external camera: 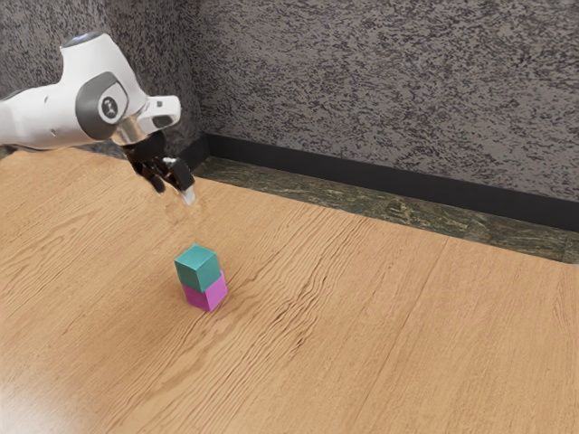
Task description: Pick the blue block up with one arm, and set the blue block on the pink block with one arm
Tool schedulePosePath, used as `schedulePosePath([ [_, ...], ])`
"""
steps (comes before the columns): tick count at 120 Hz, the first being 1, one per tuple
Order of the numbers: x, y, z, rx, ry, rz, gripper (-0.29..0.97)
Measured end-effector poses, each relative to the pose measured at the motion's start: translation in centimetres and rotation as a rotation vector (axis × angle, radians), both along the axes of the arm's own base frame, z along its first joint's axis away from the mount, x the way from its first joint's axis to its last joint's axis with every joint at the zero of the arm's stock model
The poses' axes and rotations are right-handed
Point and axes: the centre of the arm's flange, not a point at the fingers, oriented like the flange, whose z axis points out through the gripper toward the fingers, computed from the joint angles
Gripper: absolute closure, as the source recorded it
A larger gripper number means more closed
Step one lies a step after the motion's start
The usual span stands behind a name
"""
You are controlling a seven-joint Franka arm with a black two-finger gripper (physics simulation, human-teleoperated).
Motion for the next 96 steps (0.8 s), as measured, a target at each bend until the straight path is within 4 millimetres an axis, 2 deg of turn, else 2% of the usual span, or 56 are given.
schedulePosePath([
  [4,-1.7,1.6,8.0,0.03,-0.105,-0.008,0.03],
  [7,-2.9,3.0,13.1,0.061,-0.166,0.0,0.02],
  [12,-5.3,6.6,21.8,0.111,-0.265,0.055,0.02],
  [15,-7.3,9.1,25.2,0.128,-0.292,0.109,0.02],
  [18,-9.4,11.7,27.7,0.136,-0.303,0.171,0.02],
  [22,-12.7,15.7,29.9,0.142,-0.298,0.268,0.02],
  [27,-15.6,18.7,31.0,0.138,-0.267,0.353,0.02],
  [33,-17.9,20.5,31.7,0.127,-0.231,0.418,0.02],
  [37,-19.1,20.7,32.9,0.125,-0.227,0.445,0.02],
  [42,-19.8,19.5,34.8,0.125,-0.237,0.449,0.02],
  [48,-18.9,15.9,35.9,0.118,-0.232,0.4,0.02],
  [53,-17.5,13.4,35.5,0.109,-0.202,0.365,0.02],
  [57,-16.8,12.3,35.1,0.101,-0.177,0.355,0.02],
  [73,-13.7,9.8,32.3,0.1,-0.072,0.36,0.02],
  [96,-13.1,9.4,31.3,0.087,-0.02,0.411,0.02],
])
